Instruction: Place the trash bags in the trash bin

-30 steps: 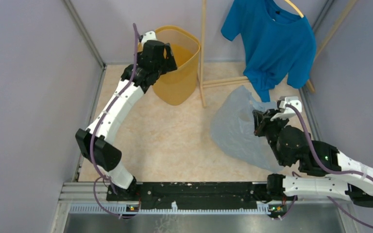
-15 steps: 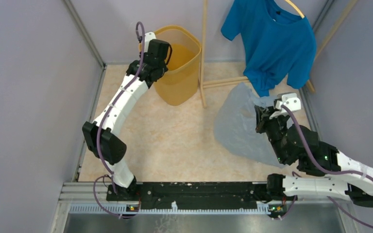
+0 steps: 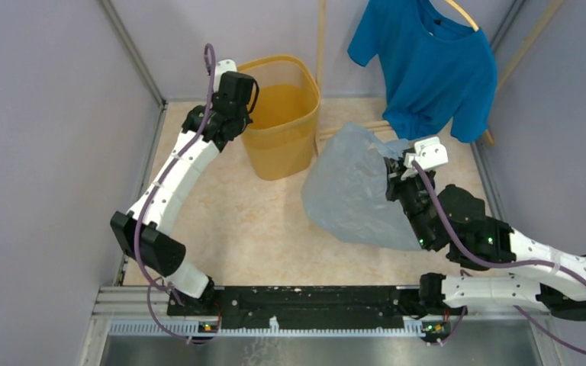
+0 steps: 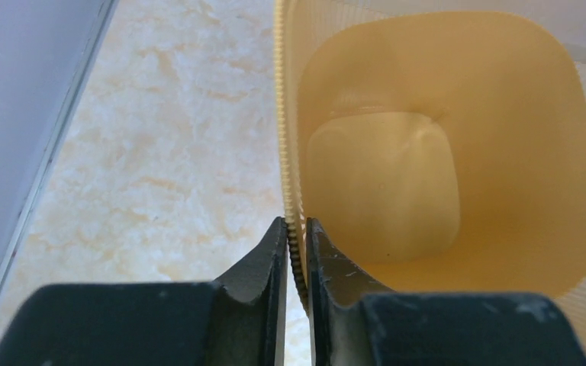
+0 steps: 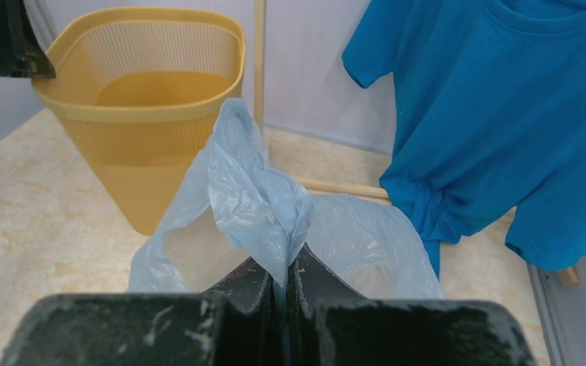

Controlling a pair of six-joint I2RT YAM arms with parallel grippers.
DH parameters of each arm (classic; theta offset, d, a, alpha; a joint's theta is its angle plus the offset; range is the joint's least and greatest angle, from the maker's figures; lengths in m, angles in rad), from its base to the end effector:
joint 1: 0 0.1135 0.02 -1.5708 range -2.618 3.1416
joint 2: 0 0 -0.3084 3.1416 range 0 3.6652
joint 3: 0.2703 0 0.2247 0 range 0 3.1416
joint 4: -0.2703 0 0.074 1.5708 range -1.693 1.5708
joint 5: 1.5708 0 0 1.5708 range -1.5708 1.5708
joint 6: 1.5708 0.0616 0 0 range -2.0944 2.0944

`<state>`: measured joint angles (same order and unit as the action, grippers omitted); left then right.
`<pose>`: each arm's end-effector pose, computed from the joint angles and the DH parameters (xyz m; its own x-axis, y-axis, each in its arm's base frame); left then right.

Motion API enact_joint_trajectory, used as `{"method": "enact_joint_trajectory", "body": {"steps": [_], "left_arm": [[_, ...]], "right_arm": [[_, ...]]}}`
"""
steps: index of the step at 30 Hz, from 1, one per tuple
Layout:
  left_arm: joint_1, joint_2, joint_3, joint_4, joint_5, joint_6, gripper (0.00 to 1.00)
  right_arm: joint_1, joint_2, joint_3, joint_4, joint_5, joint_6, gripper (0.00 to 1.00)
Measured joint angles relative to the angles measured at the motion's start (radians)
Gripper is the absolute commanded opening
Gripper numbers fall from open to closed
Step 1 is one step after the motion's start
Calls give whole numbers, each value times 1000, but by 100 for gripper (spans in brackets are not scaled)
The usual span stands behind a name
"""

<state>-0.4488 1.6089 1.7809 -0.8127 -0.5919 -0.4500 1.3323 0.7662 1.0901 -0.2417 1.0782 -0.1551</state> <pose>0.3169 -0.1144 0.4431 -0.4663 -0.1761 -0.8669 -0.2729 0.9608 -0.0484 0.0732 0.0715 0.4616 0.0581 -0.0702 -0.9958 -0.2460 0.9657 -0.0825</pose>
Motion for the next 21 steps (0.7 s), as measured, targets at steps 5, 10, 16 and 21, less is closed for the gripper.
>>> {"method": "enact_joint_trajectory", "body": {"steps": [5, 10, 16, 21], "left_arm": [[-1, -111, -86, -12, 23, 26, 0], [-4, -215, -161, -22, 141, 81, 0], [-3, -283, -205, -23, 280, 154, 0], [-2, -356, -278, -5, 406, 191, 0]], "right_arm": [[0, 50, 67, 29, -14, -36, 0], [0, 126, 217, 42, -41, -98, 0], [0, 231, 510, 27, -136, -142, 0], [0, 346, 852, 13, -310, -114, 0]]}}
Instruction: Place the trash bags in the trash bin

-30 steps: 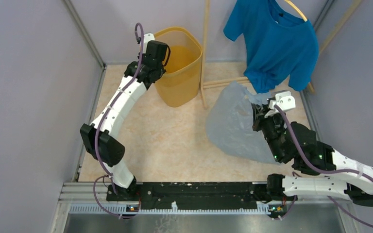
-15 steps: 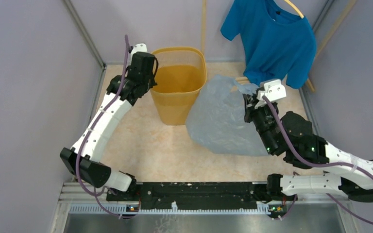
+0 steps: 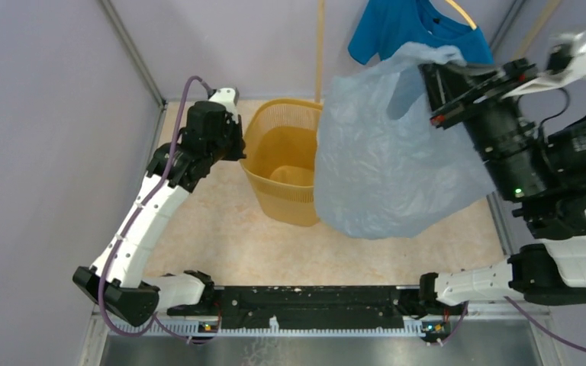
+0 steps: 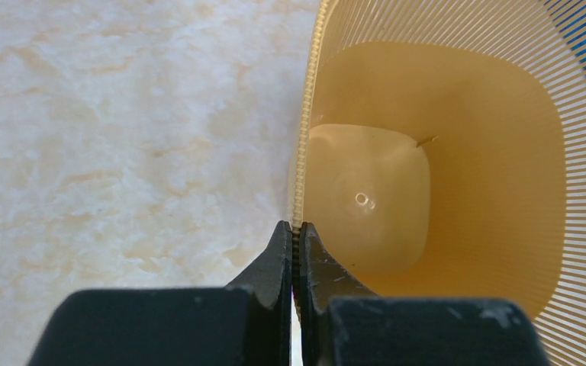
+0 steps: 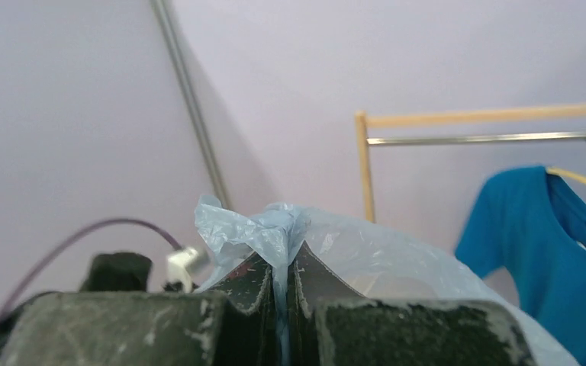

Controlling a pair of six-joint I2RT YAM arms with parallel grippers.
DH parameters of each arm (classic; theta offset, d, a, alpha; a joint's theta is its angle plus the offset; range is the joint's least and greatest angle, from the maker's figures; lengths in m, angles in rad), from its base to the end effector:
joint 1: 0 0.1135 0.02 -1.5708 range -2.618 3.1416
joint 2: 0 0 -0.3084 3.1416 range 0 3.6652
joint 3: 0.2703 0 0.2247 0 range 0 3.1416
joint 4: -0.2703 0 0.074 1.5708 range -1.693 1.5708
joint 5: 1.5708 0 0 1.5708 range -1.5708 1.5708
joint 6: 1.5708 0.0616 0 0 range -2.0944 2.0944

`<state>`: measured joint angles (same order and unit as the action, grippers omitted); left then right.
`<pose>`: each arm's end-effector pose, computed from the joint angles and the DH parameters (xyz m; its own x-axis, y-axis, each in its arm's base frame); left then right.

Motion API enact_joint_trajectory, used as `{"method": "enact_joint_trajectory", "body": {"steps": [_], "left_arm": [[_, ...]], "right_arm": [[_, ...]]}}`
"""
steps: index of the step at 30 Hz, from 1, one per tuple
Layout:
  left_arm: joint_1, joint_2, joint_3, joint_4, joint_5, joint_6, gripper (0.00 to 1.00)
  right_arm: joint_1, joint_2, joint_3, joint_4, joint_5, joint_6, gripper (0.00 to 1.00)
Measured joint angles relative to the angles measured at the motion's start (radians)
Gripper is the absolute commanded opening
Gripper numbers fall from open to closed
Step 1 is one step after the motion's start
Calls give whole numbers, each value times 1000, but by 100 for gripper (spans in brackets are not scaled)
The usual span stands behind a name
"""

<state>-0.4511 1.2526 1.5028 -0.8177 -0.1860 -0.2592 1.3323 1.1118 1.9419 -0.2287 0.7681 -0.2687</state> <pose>0.2137 -0.0909 0.4458 -0.5414 -0.0176 -0.8406 0.1545 0.9807 -0.1200 0.0611 0.0703 0.6572 0.2785 0.3372 -0.8993 -0.5078 0.8465 0.1601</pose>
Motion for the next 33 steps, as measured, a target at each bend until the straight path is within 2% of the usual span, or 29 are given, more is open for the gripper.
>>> {"method": "enact_joint_trajectory", "body": {"steps": [2, 7, 15, 20, 21, 22, 24, 29, 33], "left_arm": [[-1, -22, -28, 11, 53, 2, 0], [-2, -45, -67, 43, 161, 8, 28], [-2, -95, -77, 60, 223, 20, 57], [-2, -159, -77, 59, 197, 42, 75], [-2, -172, -77, 59, 182, 49, 80], [-2, -205, -77, 58, 124, 58, 90], [-2, -217, -77, 58, 104, 65, 98], [-2, -276, -92, 62, 20, 74, 99], [-2, -312, -93, 64, -40, 76, 99]], "right_arm": [[0, 24, 68, 5, -43, 12, 0], [0, 123, 240, 72, -153, 64, 0], [0, 372, 396, 100, -215, 179, 0], [0, 462, 395, 64, -159, 190, 0], [0, 469, 393, 65, -131, 184, 0], [0, 470, 379, 79, -43, 155, 0], [0, 467, 352, 140, 12, 101, 0], [-36, 488, 243, 396, 222, -158, 0], [-122, 542, 180, 446, 319, -254, 0]]}}
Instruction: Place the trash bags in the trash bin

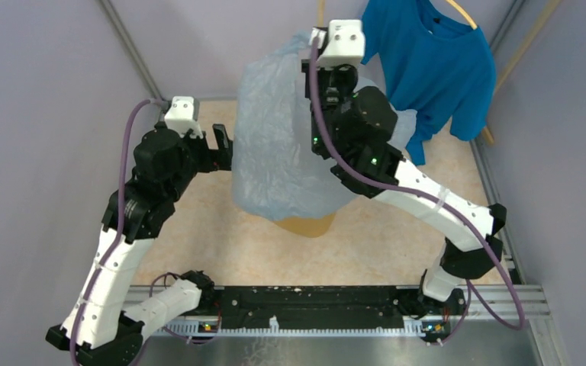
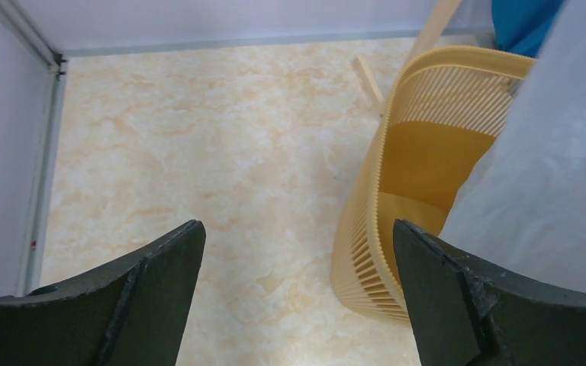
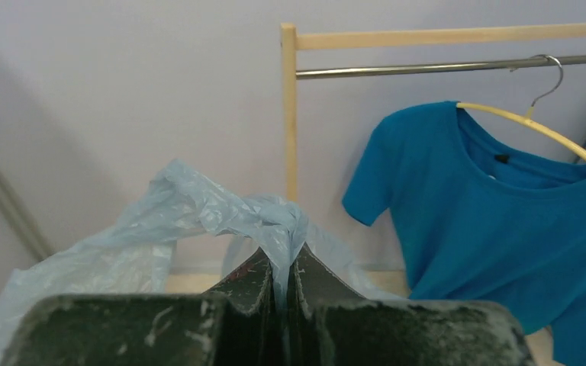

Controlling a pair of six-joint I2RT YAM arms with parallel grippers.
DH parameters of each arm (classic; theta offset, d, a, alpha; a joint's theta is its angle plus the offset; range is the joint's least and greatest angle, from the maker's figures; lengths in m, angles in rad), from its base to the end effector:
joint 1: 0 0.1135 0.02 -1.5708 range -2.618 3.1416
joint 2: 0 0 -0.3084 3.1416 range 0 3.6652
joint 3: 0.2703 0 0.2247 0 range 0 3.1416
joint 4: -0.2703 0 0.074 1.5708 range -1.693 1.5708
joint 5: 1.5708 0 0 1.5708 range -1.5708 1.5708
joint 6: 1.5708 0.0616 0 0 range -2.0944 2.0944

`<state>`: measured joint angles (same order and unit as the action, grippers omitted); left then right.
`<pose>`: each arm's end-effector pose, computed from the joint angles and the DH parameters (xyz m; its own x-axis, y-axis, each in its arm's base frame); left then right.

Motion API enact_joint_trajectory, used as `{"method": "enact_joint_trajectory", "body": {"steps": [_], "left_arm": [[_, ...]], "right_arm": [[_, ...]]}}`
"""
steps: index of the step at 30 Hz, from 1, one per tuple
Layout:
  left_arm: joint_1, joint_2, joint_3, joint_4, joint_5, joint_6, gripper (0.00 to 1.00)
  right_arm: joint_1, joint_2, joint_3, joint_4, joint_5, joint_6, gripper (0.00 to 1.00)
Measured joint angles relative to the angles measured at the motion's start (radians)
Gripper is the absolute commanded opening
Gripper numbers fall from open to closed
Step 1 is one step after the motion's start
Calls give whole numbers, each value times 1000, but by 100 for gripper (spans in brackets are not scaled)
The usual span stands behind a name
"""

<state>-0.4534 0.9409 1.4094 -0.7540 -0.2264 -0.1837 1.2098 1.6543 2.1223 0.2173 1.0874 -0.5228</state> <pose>0.1257 -0.0459 0.4763 -0.2915 -0.0560 -0.9549 0.1831 0.9766 -0.1131 0.1539 0.2533 0.6370 0.2899 0.1108 -0.9506 -0.0553 0.9936 0.0990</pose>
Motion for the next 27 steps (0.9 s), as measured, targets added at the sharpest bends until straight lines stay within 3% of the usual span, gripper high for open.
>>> {"method": "enact_joint_trajectory", "body": {"steps": [6, 11, 16, 23, 27], "left_arm": [[0, -29, 0, 0, -60, 6, 99], [0, -60, 0, 25, 9, 31, 99], [0, -83, 36, 58, 234, 62, 99], [0, -85, 93, 122, 673, 62, 99], [0, -43, 93, 146, 849, 48, 99]], "right_arm": [[-55, -6, -150, 13, 35, -44, 0], [-133, -44, -164, -35, -10, 1, 0], [-198, -59, -132, -53, -44, 23, 0], [-198, -57, -117, -100, -98, 66, 0], [-198, -56, -117, -143, -118, 97, 0]]}}
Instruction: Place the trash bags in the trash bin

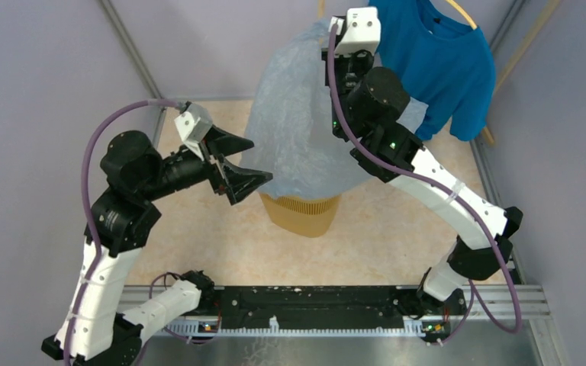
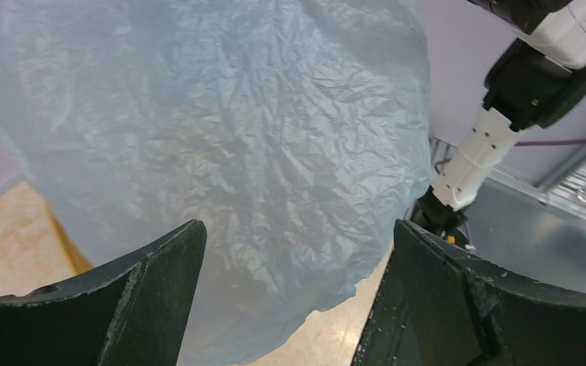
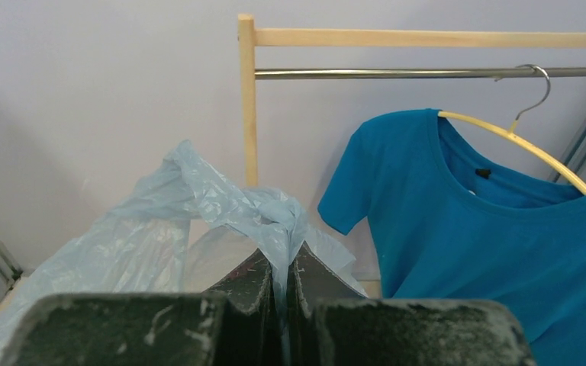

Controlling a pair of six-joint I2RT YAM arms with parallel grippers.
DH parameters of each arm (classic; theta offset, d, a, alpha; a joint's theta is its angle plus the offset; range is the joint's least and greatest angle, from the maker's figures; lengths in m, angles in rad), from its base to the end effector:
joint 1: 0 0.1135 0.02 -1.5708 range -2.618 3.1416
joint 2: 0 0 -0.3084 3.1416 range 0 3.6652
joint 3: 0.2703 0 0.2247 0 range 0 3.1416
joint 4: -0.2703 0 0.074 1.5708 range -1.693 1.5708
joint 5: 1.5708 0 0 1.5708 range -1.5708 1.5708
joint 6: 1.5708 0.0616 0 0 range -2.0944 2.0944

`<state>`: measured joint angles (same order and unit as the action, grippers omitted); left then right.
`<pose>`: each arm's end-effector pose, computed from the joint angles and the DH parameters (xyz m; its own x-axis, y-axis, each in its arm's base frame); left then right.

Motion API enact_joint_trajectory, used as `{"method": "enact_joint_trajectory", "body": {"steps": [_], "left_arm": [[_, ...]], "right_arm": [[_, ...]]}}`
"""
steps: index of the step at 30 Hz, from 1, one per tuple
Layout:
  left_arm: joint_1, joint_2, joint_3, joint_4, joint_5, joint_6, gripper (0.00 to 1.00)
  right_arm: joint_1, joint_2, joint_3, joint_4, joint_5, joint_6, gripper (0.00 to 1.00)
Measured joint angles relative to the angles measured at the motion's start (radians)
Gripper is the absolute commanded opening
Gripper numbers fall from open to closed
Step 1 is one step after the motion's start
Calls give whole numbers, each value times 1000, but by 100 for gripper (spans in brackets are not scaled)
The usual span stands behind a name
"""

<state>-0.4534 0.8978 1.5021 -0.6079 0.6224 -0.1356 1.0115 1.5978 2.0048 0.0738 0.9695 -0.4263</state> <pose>0.0705 -0.0743 0.5266 -0.1222 -0.0627 -0.9905 0.8715 0.4709 -0.1373 0.2022 0.2273 0.6129 0.2613 -0.0234 -0.9650 0.0181 0.9996 -0.0194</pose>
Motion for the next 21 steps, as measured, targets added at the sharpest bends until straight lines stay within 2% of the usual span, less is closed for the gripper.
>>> {"method": "enact_joint_trajectory", "body": {"steps": [3, 7, 12, 15, 21], "left_arm": [[0, 36, 0, 8, 81, -9, 96], [0, 79, -29, 89, 174, -60, 99], [-3, 121, -131, 204, 172, -133, 97], [-27, 186, -150, 236, 86, -145, 97], [-113, 319, -154, 236, -245, -145, 98]], "right_arm": [[0, 0, 0, -25, -9, 17, 0], [0, 0, 0, -50, -26, 48, 0], [0, 0, 0, -86, -58, 101, 0], [0, 0, 0, -109, -80, 135, 0], [0, 0, -5, -126, -114, 186, 0]]}}
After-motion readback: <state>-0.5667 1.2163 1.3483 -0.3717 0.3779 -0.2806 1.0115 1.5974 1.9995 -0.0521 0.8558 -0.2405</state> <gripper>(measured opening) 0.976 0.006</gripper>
